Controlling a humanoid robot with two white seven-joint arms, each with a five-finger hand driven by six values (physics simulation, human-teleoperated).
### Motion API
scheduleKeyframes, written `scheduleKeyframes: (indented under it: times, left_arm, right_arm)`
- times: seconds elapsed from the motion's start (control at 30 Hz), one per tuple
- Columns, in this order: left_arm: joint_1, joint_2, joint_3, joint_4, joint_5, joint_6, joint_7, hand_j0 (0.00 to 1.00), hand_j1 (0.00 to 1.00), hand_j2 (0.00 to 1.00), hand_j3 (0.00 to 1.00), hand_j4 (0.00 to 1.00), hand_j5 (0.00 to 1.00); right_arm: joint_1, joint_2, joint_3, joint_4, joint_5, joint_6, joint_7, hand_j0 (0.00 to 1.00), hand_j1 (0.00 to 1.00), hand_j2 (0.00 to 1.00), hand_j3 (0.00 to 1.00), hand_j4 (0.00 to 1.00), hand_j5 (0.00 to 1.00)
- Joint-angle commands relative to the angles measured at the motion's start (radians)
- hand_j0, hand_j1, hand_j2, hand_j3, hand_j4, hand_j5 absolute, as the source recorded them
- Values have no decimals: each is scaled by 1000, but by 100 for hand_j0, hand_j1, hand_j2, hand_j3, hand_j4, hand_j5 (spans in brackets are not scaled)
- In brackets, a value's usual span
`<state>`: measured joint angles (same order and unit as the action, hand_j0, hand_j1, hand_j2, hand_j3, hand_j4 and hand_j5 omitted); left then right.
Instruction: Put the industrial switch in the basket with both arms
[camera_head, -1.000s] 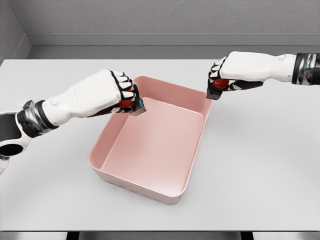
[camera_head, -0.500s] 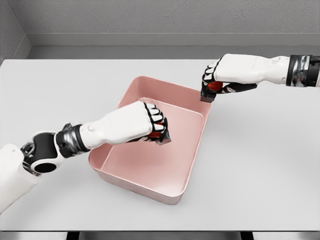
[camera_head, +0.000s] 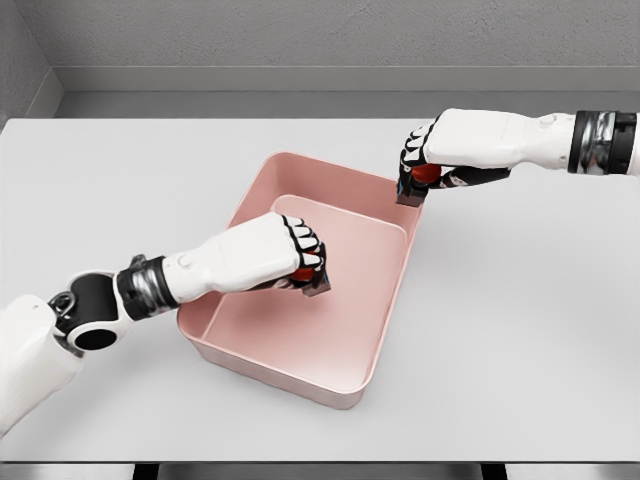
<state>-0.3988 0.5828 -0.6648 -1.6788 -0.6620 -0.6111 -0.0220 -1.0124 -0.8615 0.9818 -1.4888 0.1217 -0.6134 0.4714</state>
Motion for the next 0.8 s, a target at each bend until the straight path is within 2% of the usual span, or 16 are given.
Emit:
scheduleKeyframes:
  times: [0.0,0.03,0.07,0.1,0.17,0.4,0.5,0.53,0.57,0.63,0.67,0.7,0.73,0.77]
  left_arm:
    - [0,-6,1,1,8,0,2,45,45,45,45,45,45]
    - [0,-6,2,1,8,0,2,78,78,78,78,78,78]
    - [-2,-8,2,-1,8,0,4,89,89,89,89,89,89]
    - [-2,-8,4,-2,8,0,4,94,94,94,94,94,94]
    - [-2,-6,4,-6,10,0,4,97,97,97,97,97,97]
    - [-3,-6,5,-9,10,0,4,99,99,99,99,99,99]
    - [-12,18,34,-39,38,0,5,99,99,99,99,99,99]
    - [-15,67,62,-68,51,0,5,100,100,100,100,100,100]
    - [-18,135,90,-85,99,0,8,100,100,100,100,100,100]
    - [-55,302,131,-85,154,0,17,100,100,100,100,100,100]
    - [-41,371,194,-85,160,0,19,100,100,100,100,100,100]
    - [-35,417,234,-85,162,0,17,100,100,100,100,100,100]
    - [-25,457,246,-79,165,0,17,100,100,100,100,100,100]
    - [-17,462,248,-72,165,0,17,100,100,100,100,100,100]
  right_arm:
    - [0,-1,1,-1,-7,3,0,43,43,43,43,43,43]
    - [0,-2,1,-2,-7,3,0,43,43,43,43,43,43]
    - [0,-2,1,-2,-7,3,0,43,43,43,43,43,43]
    - [0,-2,1,-4,-7,3,0,43,43,43,43,43,43]
    - [-2,-2,1,-7,-7,3,0,43,43,43,43,43,43]
    - [-2,-1,3,-8,-7,3,0,43,43,43,43,43,43]
    - [-2,2,3,-8,-7,3,0,43,43,43,43,43,43]
    - [-2,7,3,-8,-7,3,0,43,43,43,43,43,43]
    - [-2,13,6,-8,-8,3,0,43,43,43,43,43,43]
    - [-2,32,9,-8,-8,3,0,43,43,43,43,43,43]
    - [0,41,11,-8,-7,3,0,43,43,43,43,43,43]
    - [2,45,14,-8,-8,3,1,43,43,43,43,43,43]
    - [0,61,26,-8,-8,3,1,43,43,43,43,43,43]
    - [0,68,32,-8,-8,3,1,43,43,43,43,43,43]
